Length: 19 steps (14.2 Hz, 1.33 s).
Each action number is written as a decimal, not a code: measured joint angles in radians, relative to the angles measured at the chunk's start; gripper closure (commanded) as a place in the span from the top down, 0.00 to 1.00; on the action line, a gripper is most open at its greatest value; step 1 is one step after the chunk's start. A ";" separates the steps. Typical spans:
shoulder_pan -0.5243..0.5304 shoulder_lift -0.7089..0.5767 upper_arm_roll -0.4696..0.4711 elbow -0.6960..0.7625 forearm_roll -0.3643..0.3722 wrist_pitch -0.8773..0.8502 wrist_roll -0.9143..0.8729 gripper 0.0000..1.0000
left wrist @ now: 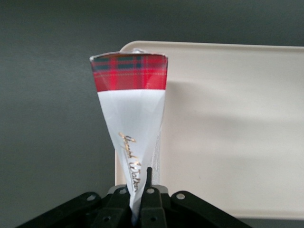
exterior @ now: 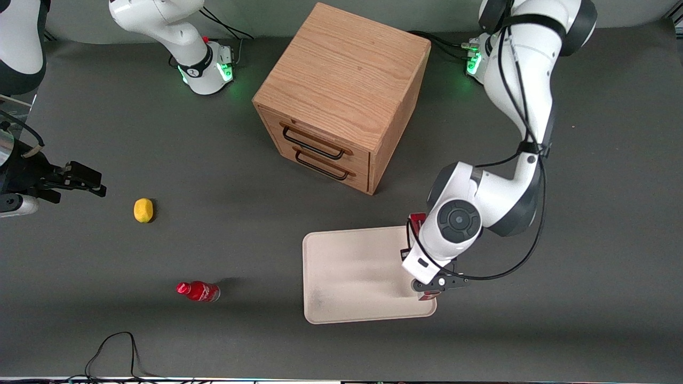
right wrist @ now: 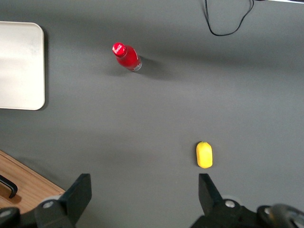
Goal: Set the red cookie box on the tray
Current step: 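Carry the cookie box over the white tray and lower it onto the tray, then open the left gripper to release the box and raise it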
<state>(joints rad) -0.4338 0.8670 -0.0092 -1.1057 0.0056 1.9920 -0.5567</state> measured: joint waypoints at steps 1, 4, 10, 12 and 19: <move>0.003 0.019 0.000 0.000 0.000 0.020 0.000 0.00; 0.009 0.064 0.000 -0.001 0.000 0.078 0.000 0.00; 0.009 0.083 -0.001 0.000 0.000 0.099 0.000 1.00; 0.009 0.080 -0.001 0.001 0.000 0.098 0.000 1.00; 0.014 -0.076 -0.001 0.017 -0.001 -0.097 0.000 1.00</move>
<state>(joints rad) -0.4196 0.7913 -0.0100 -1.0884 0.0047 1.8953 -0.5568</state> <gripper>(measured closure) 0.000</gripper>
